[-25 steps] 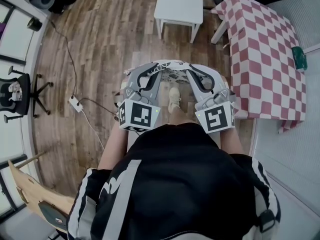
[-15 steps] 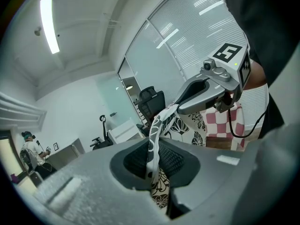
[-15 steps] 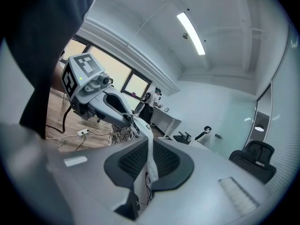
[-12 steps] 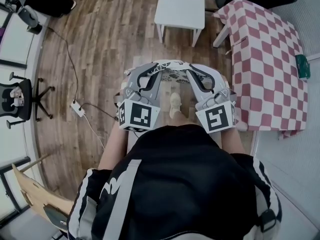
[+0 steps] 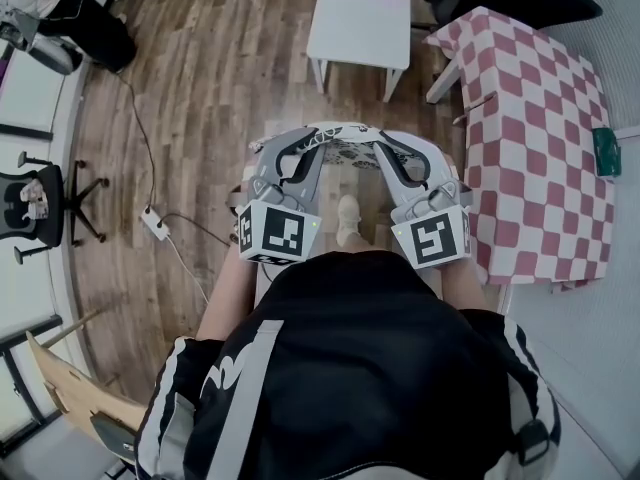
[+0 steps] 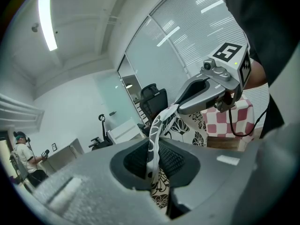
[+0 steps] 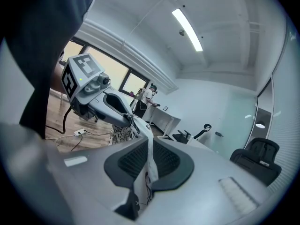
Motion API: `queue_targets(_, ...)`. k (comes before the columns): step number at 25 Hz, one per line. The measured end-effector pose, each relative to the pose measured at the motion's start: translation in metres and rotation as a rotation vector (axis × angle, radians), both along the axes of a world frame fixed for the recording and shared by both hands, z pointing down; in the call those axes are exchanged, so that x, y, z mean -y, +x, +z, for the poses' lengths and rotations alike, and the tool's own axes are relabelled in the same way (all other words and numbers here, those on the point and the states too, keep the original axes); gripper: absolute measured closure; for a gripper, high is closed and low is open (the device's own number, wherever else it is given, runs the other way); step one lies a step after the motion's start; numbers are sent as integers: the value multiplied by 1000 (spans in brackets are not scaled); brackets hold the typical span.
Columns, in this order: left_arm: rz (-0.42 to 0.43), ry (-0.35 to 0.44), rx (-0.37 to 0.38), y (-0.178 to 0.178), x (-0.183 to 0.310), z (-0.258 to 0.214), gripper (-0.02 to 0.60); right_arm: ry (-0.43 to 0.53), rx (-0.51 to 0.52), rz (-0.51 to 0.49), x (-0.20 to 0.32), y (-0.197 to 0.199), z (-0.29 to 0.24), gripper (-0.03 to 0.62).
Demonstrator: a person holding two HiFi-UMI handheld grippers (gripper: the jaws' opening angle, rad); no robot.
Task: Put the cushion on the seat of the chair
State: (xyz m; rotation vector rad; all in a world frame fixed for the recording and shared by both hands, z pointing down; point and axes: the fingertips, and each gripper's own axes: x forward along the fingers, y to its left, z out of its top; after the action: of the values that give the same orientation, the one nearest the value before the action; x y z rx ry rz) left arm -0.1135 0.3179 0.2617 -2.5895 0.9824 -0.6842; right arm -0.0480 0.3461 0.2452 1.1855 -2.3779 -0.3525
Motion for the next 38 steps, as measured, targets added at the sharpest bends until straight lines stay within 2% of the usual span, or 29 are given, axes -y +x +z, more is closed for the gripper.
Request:
queue_targets(23,-34,-8,1,21,106,7,546,5,4,-55,108,21,6,568)
queue_targets(38,-32,-14,27,25,107,15,546,-3,19,-72,113,25,14,568)
